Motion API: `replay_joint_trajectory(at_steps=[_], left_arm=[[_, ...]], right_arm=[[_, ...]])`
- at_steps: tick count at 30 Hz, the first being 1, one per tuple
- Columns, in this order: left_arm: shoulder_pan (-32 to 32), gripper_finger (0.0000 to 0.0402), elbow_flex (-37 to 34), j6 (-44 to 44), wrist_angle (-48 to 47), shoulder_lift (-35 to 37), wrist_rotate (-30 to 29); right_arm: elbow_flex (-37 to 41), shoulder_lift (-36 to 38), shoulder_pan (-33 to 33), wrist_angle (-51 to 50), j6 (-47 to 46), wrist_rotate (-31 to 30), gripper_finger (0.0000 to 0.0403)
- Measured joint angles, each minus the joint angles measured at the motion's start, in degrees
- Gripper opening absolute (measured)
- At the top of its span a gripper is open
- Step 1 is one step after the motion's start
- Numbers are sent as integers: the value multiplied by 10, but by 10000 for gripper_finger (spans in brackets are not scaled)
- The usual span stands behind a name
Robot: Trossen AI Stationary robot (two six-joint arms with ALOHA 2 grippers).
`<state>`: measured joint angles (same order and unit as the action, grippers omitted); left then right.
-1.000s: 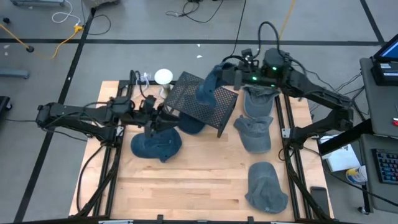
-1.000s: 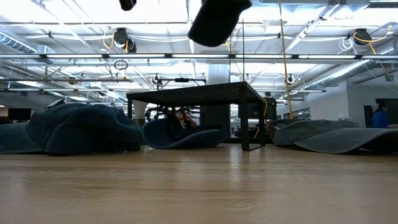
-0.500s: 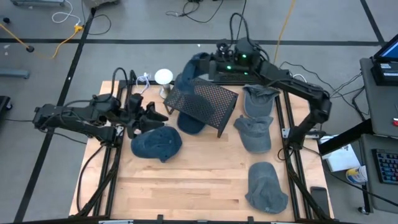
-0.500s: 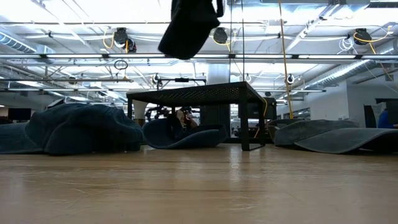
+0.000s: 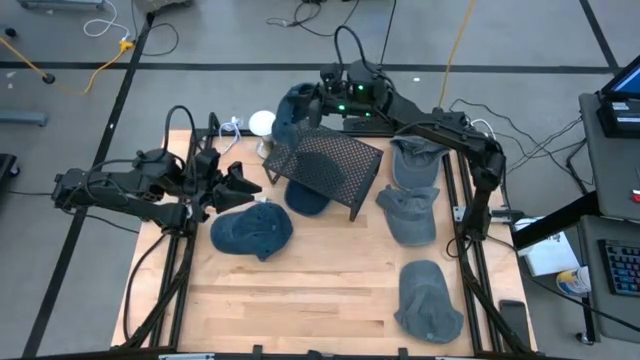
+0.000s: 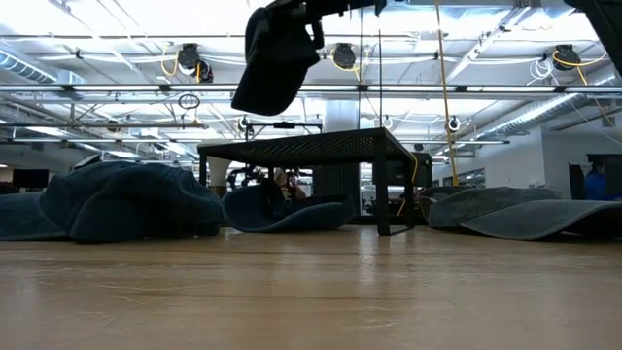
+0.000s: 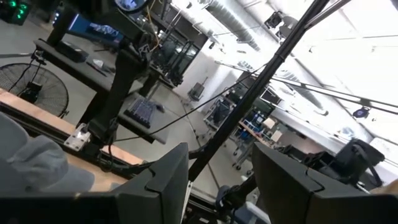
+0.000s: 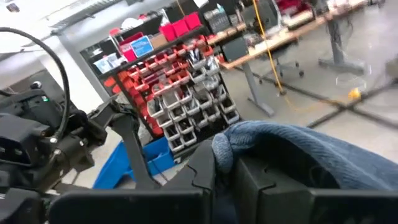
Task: Pick & Place hat
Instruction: Put the bottom blue cap on the shelf
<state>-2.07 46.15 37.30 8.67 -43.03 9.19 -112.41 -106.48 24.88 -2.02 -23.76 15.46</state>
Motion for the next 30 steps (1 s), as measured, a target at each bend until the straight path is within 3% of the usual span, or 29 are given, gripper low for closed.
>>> replay_joint_trajectory(at_steps=[9, 23, 30], left_arm=[[0, 182, 0, 0, -6, 0, 0], [0, 182, 0, -1, -10, 0, 0], [0, 182, 0, -10, -12, 0, 0]], right_arm=[[9, -31, -1, 25, 22, 28, 17], [112, -28, -4, 47, 79, -3, 17], [116, -28, -4, 3, 42, -5, 17]])
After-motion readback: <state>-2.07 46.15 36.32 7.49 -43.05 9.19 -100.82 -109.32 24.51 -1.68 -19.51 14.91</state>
